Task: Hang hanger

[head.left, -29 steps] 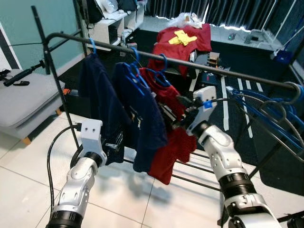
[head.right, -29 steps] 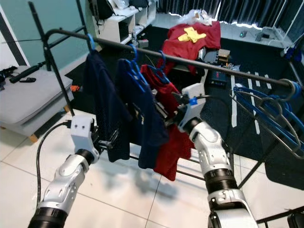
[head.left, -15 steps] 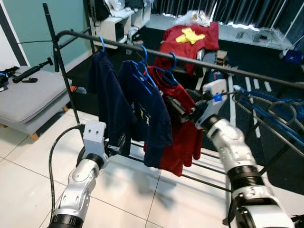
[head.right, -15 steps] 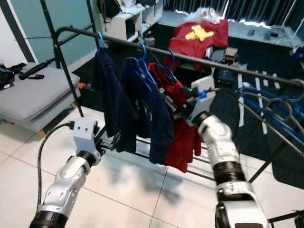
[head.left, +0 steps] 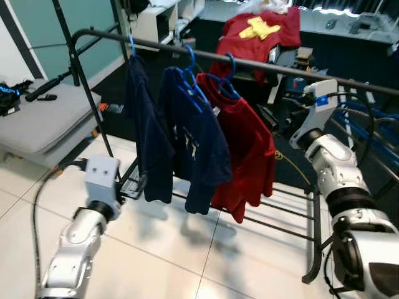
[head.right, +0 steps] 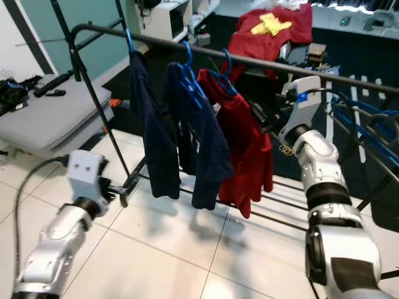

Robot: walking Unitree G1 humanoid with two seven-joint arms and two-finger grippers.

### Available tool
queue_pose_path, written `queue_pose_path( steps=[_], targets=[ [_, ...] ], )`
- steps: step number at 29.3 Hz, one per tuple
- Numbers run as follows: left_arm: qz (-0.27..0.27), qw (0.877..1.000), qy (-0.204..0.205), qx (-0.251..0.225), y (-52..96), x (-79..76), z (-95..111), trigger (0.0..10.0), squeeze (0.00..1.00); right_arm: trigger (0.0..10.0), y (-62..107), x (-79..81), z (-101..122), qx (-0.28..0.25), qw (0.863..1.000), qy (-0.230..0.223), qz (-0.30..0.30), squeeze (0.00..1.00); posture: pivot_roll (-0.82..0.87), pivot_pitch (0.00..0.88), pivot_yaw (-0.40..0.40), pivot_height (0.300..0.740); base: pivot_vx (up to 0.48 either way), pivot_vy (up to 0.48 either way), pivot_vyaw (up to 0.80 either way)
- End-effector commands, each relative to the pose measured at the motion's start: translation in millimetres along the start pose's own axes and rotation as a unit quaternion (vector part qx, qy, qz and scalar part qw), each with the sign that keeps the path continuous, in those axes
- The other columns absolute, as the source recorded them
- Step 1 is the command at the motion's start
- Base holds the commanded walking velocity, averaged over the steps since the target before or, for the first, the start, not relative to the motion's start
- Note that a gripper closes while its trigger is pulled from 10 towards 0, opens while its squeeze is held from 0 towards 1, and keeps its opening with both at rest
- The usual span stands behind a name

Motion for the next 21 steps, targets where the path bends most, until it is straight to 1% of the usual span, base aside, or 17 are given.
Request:
queue_pose_path(
  steps=[1, 2, 4, 5, 6, 7, 9, 10, 11, 12, 14, 19, 20, 21],
  targets=[
    [-0.001, 1.0, -0.006, 0.009, 2.7, 1.3, -1.7, 10.0, 0.0, 10.0, -2.4, 0.0, 4.1, -0.004, 1.0, 0.005, 0.003, 0.0, 0.19, 0.181, 0.02, 0.74, 0.0, 0.0, 0.0],
    [-0.002, 1.0, -0.011, 0.011, 5.4, 2.6, 0.1, 10.0, 0.0, 10.0, -0.8, -1.2, -4.9, 0.023, 1.0, 0.02, 0.003, 0.0, 0.21, 0.2, 0.032, 0.74, 0.0, 0.0, 0.0],
    [-0.002, 1.0, -0.011, 0.011, 5.4, 2.6, 0.1, 10.0, 0.0, 10.0, -0.8, -1.2, -4.9, 0.023, 1.0, 0.02, 0.003, 0.0, 0.21, 0.2, 0.032, 0.74, 0.0, 0.0, 0.0],
    [-0.003, 1.0, -0.014, 0.013, 7.1, 3.1, 1.1, 10.0, 0.0, 10.0, 0.5, -1.7, -11.0, 0.04, 0.999, 0.032, 0.003, 0.0, 0.21, 0.2, 0.032, 0.74, 0.0, 0.0, 0.0],
    [-0.003, 1.0, -0.014, 0.013, 7.1, 3.1, 1.1, 10.0, 0.0, 10.0, 0.5, -1.7, -11.0, 0.04, 0.999, 0.032, 0.003, 0.0, 0.21, 0.2, 0.032, 0.74, 0.0, 0.0, 0.0],
    [-0.005, 1.0, -0.018, 0.016, 10.8, 4.3, 1.7, 10.0, 0.0, 10.0, 2.4, -5.9, -16.1, 0.057, 0.998, 0.04, -0.004, 0.0, 0.22, 0.217, 0.038, 0.74, 0.0, 0.0, 0.0],
    [-0.005, 1.0, -0.018, 0.016, 10.8, 4.3, 1.7, 10.0, 0.0, 10.0, 2.4, -5.9, -16.1, 0.057, 0.998, 0.04, -0.004, 0.0, 0.22, 0.217, 0.038, 0.74, 0.0, 0.0, 0.0],
    [-0.005, 1.0, -0.022, 0.02, 14.8, 5.4, 2.6, 10.0, 0.0, 10.0, 3.7, -9.4, -19.9, 0.069, 0.997, 0.038, -0.009, 0.0, 0.23, 0.224, 0.037, 0.74, 0.0, 0.0, 0.0],
    [-0.004, 0.999, -0.024, 0.022, 18.3, 6.4, 3.5, 10.0, 0.0, 10.0, 4.4, -7.4, -26.7, 0.089, 0.995, 0.041, -0.002, 0.0, 0.24, 0.231, 0.036, 0.74, 0.0, 0.0, 0.0],
    [-0.004, 0.999, -0.024, 0.022, 18.3, 6.4, 3.5, 10.0, 0.0, 10.0, 4.4, -7.4, -26.7, 0.089, 0.995, 0.041, -0.002, 0.0, 0.24, 0.231, 0.036, 0.74, 0.0, 0.0, 0.0],
    [-0.002, 0.999, -0.026, 0.025, 22.8, 7.1, 5.8, 10.0, 0.0, 10.0, 5.0, -1.9, -37.0, 0.117, 0.992, 0.049, 0.013, 0.0, 0.24, 0.236, 0.037, 0.74, 0.0, 0.0, 0.0],
    [-0.001, 0.999, -0.027, 0.025, 23.8, 7.3, 6.5, 10.0, 0.0, 10.0, 5.2, 0.9, -40.8, 0.127, 0.99, 0.055, 0.019, 0.0, 0.24, 0.237, 0.037, 0.74, 0.0, 0.0, 0.0],
    [0.0, 0.999, -0.028, 0.027, 25.2, 8.0, 7.1, 10.0, 0.0, 3.8, 3.9, 3.2, -43.3, 0.135, 0.989, 0.062, 0.019, 0.0, 0.25, 0.24, 0.036, 0.74, 0.0, 0.0, 0.0],
    [0.0, 0.999, -0.028, 0.027, 25.2, 8.0, 7.1, 10.0, 0.0, 3.8, 3.9, 3.2, -43.3, 0.135, 0.989, 0.062, 0.019, 0.0, 0.25, 0.24, 0.036, 0.74, 0.0, 0.0, 0.0]
  ],
)
Point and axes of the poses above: a point about 5 cm out from each wrist's last joint towards the gripper, its own y axis pointing back from the gripper into the wrist, its own z axis along the axis of the wrist's last joint, x = y × z, the point moved 5 cm from there along -y, pointing out of the wrist towards the gripper, and after that the axes turned 10 degrees about y, right-handed, at the moved point
